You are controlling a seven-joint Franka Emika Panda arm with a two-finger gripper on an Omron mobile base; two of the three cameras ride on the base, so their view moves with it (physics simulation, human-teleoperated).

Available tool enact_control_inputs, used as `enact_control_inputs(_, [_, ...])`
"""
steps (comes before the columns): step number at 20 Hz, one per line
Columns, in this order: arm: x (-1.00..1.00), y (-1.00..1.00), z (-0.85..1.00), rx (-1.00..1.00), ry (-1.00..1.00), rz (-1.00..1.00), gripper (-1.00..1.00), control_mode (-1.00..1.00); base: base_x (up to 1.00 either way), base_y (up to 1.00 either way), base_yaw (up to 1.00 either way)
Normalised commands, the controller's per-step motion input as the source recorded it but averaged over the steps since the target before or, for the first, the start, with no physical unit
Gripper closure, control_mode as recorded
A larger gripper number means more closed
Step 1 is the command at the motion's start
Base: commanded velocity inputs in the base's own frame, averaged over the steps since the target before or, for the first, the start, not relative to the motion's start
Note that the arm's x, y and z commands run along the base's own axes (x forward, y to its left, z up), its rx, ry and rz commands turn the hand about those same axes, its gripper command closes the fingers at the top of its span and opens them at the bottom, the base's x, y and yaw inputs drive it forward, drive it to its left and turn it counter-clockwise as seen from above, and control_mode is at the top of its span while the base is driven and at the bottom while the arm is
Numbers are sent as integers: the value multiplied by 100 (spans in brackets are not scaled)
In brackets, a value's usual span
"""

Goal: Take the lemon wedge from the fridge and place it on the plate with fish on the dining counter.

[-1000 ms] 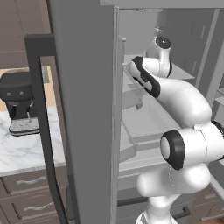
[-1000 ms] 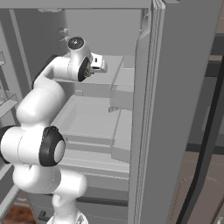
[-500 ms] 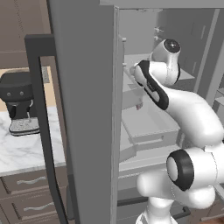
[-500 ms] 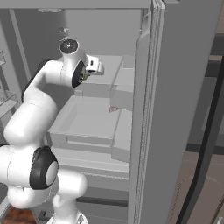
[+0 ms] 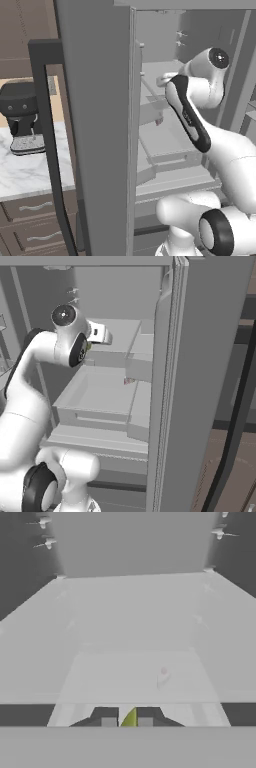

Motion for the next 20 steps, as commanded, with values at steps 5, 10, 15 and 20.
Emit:
enact_control_inputs(5, [-100,0,51,9,2,0,100,-100,0,0,0])
enact_control_inputs(10, [-100,0,21,4,3,0,100,-100,0,0,0])
enact_control_inputs(15, [-90,0,0,0,-2,0,100,-100,0,0,0])
enact_control_inputs(20, [-33,0,0,0,-22,1,100,-100,0,0,0])
